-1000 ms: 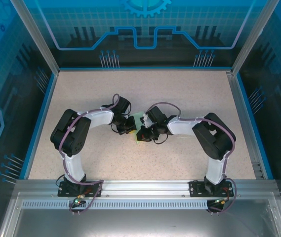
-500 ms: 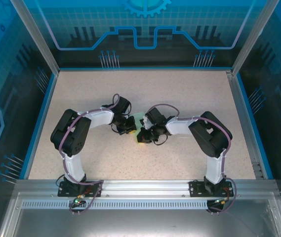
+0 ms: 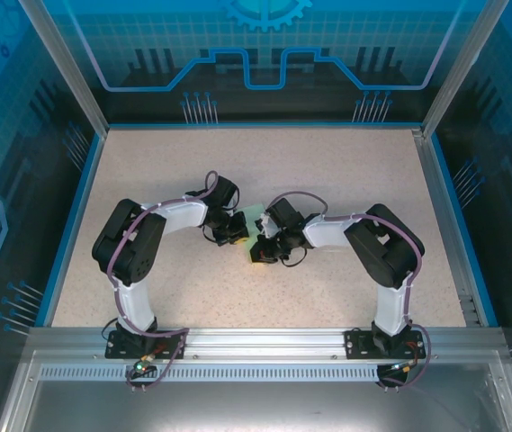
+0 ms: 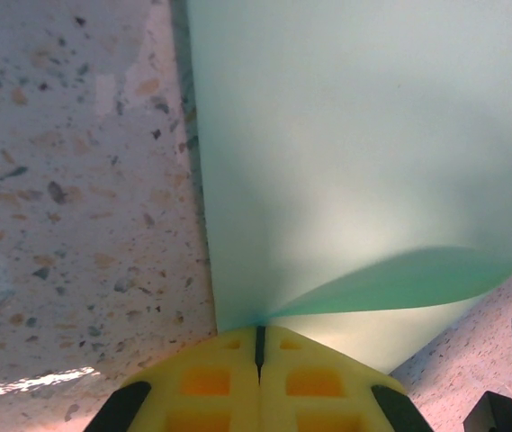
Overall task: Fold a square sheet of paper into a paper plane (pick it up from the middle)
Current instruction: Third fold the triangle at the center of the table.
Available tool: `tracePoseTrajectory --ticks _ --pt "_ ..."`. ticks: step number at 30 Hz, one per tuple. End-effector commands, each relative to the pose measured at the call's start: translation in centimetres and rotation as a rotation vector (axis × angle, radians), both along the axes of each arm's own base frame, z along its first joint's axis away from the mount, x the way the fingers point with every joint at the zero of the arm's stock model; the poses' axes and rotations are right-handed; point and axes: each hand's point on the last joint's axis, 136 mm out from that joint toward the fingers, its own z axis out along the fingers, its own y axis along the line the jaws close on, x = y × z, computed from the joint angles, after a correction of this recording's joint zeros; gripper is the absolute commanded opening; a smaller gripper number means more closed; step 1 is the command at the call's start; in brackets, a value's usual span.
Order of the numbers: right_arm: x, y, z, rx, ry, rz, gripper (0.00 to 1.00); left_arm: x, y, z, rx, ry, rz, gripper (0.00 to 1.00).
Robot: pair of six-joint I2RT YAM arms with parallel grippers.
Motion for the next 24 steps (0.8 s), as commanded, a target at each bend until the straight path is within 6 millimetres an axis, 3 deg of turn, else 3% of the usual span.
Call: tracePoseTrajectory --ticks 1,8,18,21,24 --pt "-2.1 -0.6 -1.4 -0.057 0.05 0.044 0.02 -2.1 2.7 -3.4 0.151 0.083 0.015 0.0" --pt "-1.6 0.7 2.0 0.022 -0.027 0.07 0.03 -2.2 2.7 -3.5 0.152 0.086 0.016 0.0" --pt "-2.1 0.0 -1.2 -0.055 0.033 0.056 0.03 -2.2 2.7 -3.5 0.152 0.086 0.013 0.0" --pt "-1.9 0.1 -0.9 -0.056 0.029 0.056 0.03 -2.3 2.7 -3.6 0.153 0.087 0.012 0.0" --pt "-1.3 0.4 0.8 -0.037 -0.007 0.054 0.02 -2.3 2.7 -3.5 0.154 0.086 0.013 0.0"
